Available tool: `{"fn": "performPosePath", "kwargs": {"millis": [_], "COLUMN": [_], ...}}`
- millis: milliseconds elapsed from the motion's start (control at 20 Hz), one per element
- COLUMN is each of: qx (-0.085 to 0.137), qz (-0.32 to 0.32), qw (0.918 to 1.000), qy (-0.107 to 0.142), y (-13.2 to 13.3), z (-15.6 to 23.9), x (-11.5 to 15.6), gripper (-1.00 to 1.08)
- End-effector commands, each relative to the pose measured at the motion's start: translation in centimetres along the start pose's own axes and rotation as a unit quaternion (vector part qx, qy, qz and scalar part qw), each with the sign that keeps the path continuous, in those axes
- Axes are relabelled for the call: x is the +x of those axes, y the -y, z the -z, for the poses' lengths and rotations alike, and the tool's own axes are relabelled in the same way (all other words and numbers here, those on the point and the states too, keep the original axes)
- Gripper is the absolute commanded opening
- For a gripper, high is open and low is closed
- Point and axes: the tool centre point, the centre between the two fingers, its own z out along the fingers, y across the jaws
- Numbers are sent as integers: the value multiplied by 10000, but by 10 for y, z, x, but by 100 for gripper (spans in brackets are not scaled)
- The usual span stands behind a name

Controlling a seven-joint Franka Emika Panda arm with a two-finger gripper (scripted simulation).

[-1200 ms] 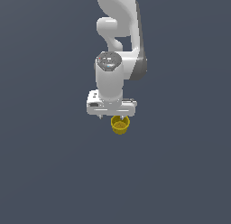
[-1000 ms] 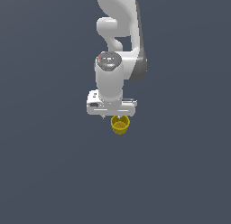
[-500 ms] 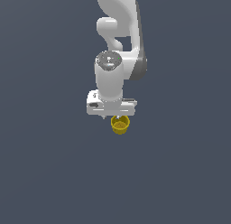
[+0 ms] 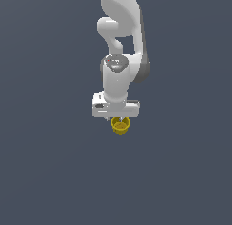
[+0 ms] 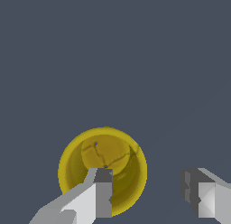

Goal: Pick up the object and move it to a goal position.

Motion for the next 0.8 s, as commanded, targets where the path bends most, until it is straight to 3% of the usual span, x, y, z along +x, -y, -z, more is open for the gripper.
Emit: {"fn": "performPosePath", "kwargs": {"millis": [0,750], "qx": [-48,-212], "qz": [69,666], "qw": [9999,9938], "qy": [-96,-861], "y": [7,62], "z": [-6,-42], "x": [-2,-25], "gripper": [28,28]}}
